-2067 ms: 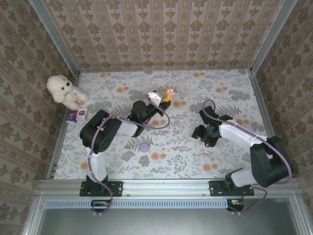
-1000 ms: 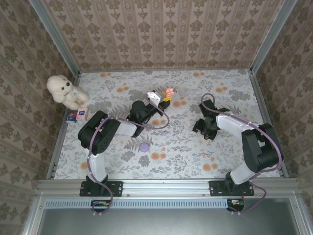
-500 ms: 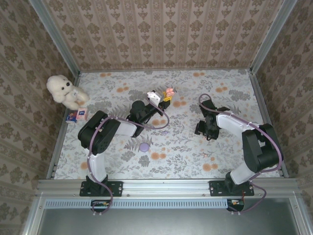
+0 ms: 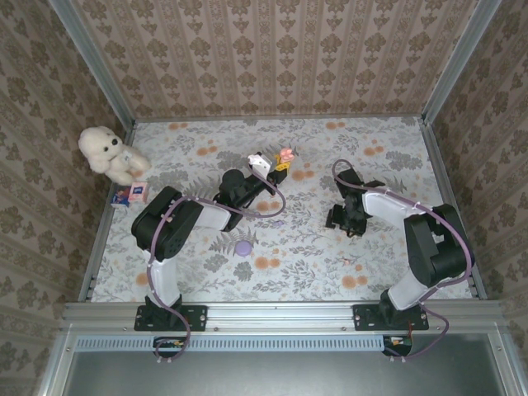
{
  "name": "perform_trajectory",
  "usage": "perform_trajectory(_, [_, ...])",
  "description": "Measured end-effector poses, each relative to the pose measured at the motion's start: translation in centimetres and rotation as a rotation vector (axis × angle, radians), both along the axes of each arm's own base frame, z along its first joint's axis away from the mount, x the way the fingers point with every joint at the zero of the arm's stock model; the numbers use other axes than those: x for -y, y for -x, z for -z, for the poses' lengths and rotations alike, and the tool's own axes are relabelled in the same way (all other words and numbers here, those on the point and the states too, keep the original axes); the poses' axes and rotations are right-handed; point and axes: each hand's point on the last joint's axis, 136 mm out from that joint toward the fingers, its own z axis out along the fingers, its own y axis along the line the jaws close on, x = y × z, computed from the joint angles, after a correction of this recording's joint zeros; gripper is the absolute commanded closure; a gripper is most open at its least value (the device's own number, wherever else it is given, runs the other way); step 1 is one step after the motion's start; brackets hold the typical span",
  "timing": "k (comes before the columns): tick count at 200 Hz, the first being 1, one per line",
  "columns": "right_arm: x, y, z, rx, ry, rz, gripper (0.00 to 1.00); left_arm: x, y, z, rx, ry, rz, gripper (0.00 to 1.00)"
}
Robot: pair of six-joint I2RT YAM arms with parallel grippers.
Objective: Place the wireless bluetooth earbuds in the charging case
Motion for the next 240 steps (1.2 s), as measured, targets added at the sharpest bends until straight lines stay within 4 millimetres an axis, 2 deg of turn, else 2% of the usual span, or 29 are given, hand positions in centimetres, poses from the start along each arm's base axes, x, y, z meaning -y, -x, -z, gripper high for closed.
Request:
perform_trajectory(60, [-0.6, 0.7, 0.0, -0.013, -0.034, 0.002, 0.38, 0.0, 0.0, 0.0, 0.001, 0.001, 0.000, 1.00])
perform_trajectory(109, [0.9, 0.7, -0.8, 0.007, 0.038, 0.084, 0.40, 0.0, 0.0, 0.0, 0.001, 0.001, 0.000, 1.00])
perform_trajectory(140, [1.2, 0.6, -0.8, 0.018, 0.060, 0.112, 0.43, 0.0, 0.0, 0.0, 0.001, 0.000, 0.000, 1.00])
perform_trajectory(240, [0.7, 0.3, -0.2, 0.000, 0.140, 0.007, 0.51, 0.0, 0.0, 0.0, 0.001, 0.001, 0.000, 1.00])
